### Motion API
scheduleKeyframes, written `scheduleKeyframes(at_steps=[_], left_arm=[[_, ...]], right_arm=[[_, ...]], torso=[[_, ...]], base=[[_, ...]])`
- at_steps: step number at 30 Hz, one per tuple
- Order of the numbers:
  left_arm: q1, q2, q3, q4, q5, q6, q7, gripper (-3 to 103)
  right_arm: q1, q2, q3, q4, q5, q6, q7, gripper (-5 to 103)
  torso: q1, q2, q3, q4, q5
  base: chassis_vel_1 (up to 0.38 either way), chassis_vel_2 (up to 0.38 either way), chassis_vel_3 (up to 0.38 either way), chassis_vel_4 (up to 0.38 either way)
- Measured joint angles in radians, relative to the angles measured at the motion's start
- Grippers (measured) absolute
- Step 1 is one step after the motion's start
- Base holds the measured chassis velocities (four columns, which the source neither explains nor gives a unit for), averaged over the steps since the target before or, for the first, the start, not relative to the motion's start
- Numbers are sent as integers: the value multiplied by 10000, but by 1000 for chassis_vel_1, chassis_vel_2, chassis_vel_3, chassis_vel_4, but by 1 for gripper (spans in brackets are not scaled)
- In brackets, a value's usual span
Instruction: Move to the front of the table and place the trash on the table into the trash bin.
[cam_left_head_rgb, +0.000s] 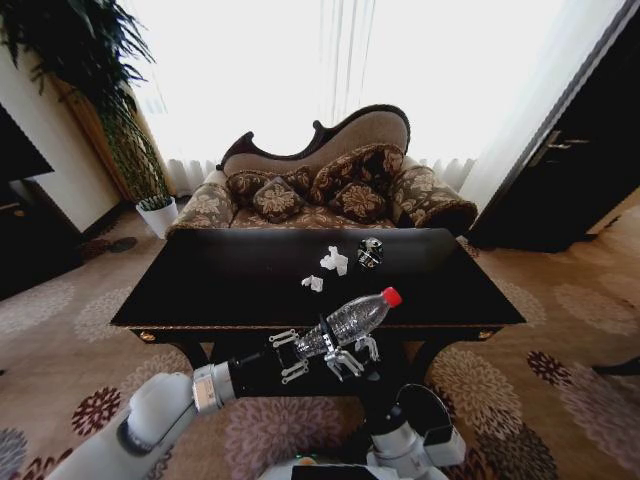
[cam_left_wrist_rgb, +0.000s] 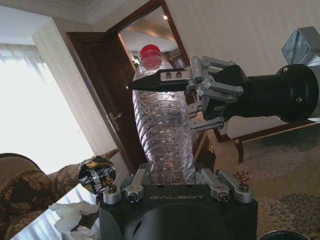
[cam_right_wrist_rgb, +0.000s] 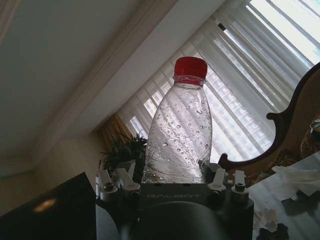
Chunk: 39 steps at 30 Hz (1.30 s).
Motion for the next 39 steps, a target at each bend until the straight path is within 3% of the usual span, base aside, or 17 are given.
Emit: scheduleKeyframes(at_steps=[1,3,4,7,16,18,20,21,23,25,30,33,35,39], left_arm=[[51,4,-133,0,-21,-39,30,35],[73,2,-186,-6,-36,-46,41,35],[149,-9,-333,-54,-93,-53,76,35],[344,-32,-618,-161,-162,-53,87,34],[974,-465,-1353,-419,-256,-55,182,30],[1147,-643,-1623,-510,-372,-53,268,41],[1217,-708,-1720,-547,-411,-52,298,41],[1387,-850,-1997,-615,-522,-53,363,52],[1493,-929,-2130,-656,-601,-62,417,52],[1777,-1144,-2524,-761,-859,-145,515,62],[2170,-1654,-3142,-804,-1098,-271,644,84],[2230,-1891,-3350,-809,-1200,-279,627,89],[2218,-2285,-3737,-798,-1459,-243,467,98],[2005,-2684,-4304,-694,-2069,8,33,100]], right_arm=[[8,-3,3,-9,3,9,-26,71],[10,-2,1,-10,1,12,-35,71],[14,9,-15,-9,-1,13,-59,60],[33,6,-42,-5,1,13,-111,45],[149,-143,234,-123,33,99,-204,30],[185,-202,381,-163,136,114,-204,30],[210,-225,443,-185,173,115,-204,30],[297,-270,672,-259,271,161,-137,30],[366,-305,788,-317,285,166,-126,28],[518,-389,1101,-465,306,151,-97,23],[785,-573,1679,-728,468,161,-134,22],[851,-631,1853,-798,518,196,-182,22],[922,-736,2160,-948,612,310,-293,22],[953,-852,2483,-1119,848,534,-624,22]], torso=[[0,0,0,0,0],[0,0,0,0,0],[0,0,0,0,0],[0,0,0,0,0],[0,0,0,0,1],[0,0,0,0,1],[0,0,0,0,0],[0,1,0,1,0],[-1,0,0,0,1],[0,0,0,-1,4],[0,0,0,1,2],[-1,1,0,1,1],[0,0,0,1,2],[0,0,0,0,1]], base=[[0,0,0,0],[0,0,0,0],[0,0,0,0],[0,0,0,0],[0,0,0,0],[0,0,0,0],[0,0,0,0],[0,0,0,0],[0,0,0,0],[0,0,0,0],[0,0,0,0],[0,0,0,0],[0,0,0,0],[0,0,0,0]])
